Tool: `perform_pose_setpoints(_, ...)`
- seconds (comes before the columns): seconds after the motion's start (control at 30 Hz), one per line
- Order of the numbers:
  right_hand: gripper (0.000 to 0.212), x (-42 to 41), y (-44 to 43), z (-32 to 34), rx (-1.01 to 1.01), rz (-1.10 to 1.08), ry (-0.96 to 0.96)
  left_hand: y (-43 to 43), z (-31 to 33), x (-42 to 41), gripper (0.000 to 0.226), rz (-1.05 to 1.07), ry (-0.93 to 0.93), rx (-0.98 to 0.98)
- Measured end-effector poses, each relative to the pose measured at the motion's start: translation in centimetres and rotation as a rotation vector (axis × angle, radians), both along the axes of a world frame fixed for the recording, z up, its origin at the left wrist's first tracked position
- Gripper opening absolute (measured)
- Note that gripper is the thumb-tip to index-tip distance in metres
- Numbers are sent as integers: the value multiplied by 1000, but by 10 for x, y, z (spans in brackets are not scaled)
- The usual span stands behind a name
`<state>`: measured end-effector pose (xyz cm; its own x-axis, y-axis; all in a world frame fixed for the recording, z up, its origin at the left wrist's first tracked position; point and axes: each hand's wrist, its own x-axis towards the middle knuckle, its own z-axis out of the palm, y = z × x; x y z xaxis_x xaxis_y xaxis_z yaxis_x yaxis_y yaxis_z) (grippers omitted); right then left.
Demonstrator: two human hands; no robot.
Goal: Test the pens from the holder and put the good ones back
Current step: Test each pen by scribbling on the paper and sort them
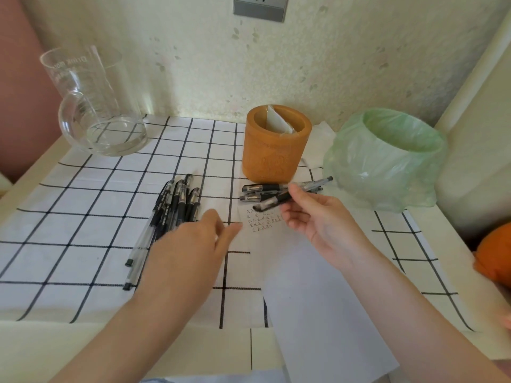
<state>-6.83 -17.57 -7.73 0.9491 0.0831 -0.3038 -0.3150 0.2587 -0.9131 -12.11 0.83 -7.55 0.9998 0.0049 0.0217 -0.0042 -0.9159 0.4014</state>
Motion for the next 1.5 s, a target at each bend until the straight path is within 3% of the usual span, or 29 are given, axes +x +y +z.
perform_pose_setpoints(0.13,33,11,2,0,80,-5,43,18,0,3,32,121,-70,286)
perform_pose_setpoints(0.37,18,14,2,3,209,-18,43,30,-7,8,39,182,-40,388)
perform_pose_setpoints(0.57,23,9,2,3,27,51,-18,30,-12,11,34,140,25,421)
perform_pose_setpoints(0.67,23,5,1,3,-119,99,-71,26,-6,10,29,171,-9,313)
perform_pose_setpoints(0.77,29,1,7,1,-305,141,-208,20,4,9,25,177,-12,26)
perform_pose_setpoints(0.9,50,-8,18,-6,-834,342,-659,6,13,2,23,26,82,-437)
perform_pose_setpoints(0.97,40,-10,22,-12,-978,374,-816,-1,12,0,29,-73,143,-564)
perform_pose_setpoints(1.07,20,-13,22,-14,-912,280,-812,-4,8,0,39,-68,96,-708)
perform_pose_setpoints(1.2,8,-16,18,-2,-508,223,-513,0,0,0,26,-108,-185,-378)
perform_pose_setpoints(1.3,8,-20,16,3,-331,293,-417,0,-4,1,41,-267,-121,-359)
perform_pose_setpoints(1.43,14,-25,15,7,-366,347,-385,-10,2,-1,5,-308,47,-577)
perform_pose_setpoints(1.5,14,-24,13,8,-329,339,-365,-13,3,-2,16,-272,31,-573)
